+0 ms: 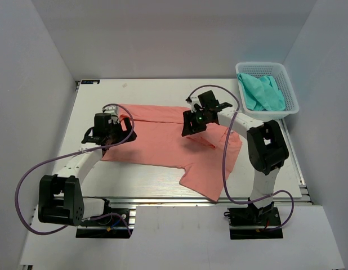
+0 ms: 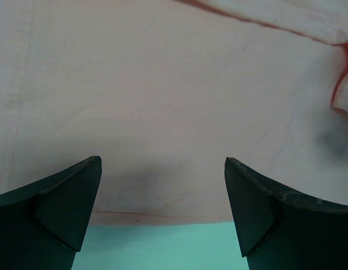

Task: Fold and stack the t-shirts
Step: Fold the flattened tshirt in 1/3 of the way

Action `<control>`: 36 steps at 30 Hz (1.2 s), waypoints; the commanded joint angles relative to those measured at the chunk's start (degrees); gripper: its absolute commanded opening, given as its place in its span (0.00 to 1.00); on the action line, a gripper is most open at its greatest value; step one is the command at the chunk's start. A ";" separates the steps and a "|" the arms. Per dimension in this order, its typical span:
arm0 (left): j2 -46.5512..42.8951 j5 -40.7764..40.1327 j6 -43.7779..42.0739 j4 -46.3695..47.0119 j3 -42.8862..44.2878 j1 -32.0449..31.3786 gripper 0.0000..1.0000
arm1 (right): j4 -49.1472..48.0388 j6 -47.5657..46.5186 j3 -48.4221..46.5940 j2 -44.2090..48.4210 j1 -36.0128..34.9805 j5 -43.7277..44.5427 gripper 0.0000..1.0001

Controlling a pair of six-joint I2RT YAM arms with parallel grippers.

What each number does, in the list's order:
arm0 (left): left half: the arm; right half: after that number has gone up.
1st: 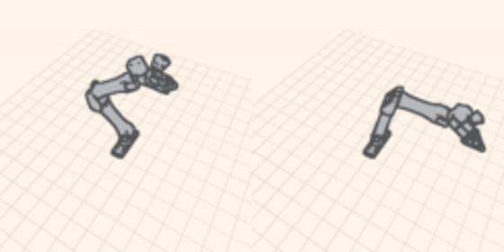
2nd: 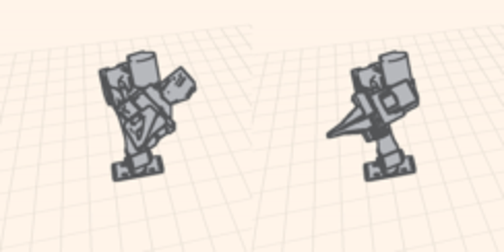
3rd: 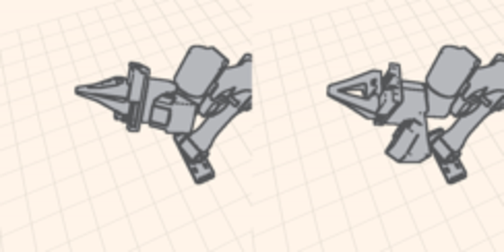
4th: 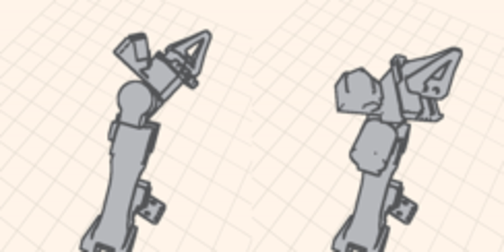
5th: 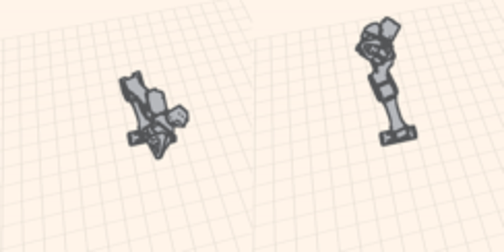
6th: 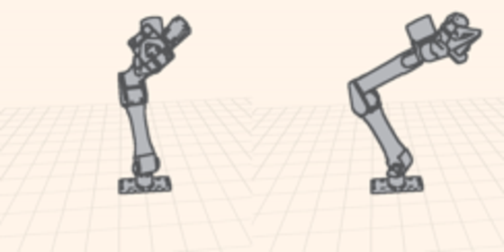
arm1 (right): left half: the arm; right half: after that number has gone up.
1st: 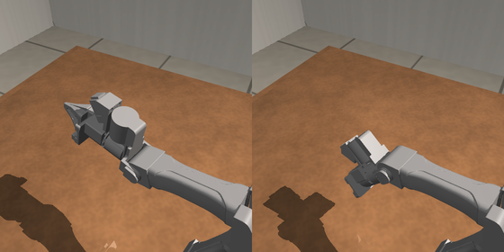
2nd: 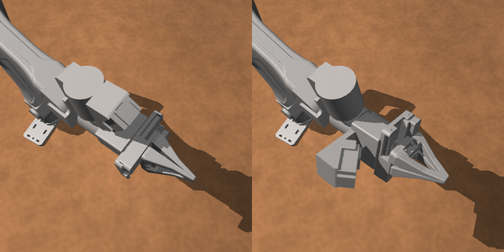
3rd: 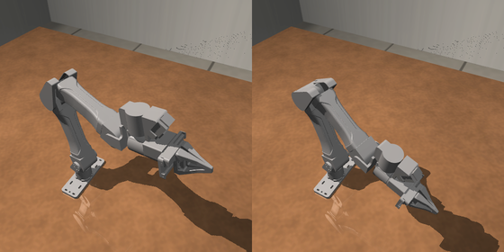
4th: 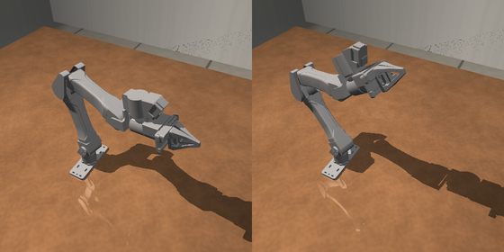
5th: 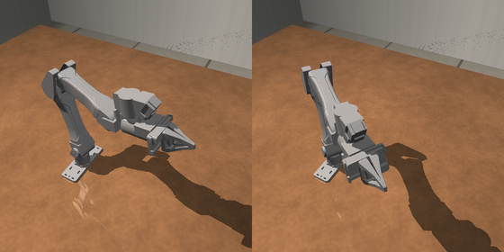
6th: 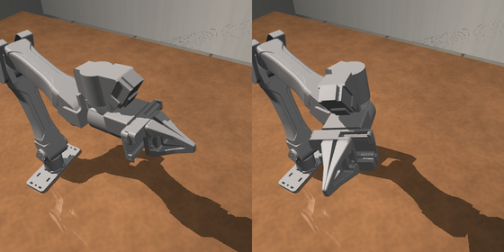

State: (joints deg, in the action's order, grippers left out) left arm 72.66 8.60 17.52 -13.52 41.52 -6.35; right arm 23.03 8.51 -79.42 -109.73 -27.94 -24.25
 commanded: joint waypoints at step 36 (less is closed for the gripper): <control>38.97 -10.80 -4.42 -1.17 31.00 1.08 1.00 | -2.90 -0.34 6.74 6.36 4.39 5.19 0.67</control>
State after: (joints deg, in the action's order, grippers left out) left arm 115.94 3.51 13.21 -11.35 76.53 -6.07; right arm 19.20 9.45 -70.65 -107.74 -24.21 -18.52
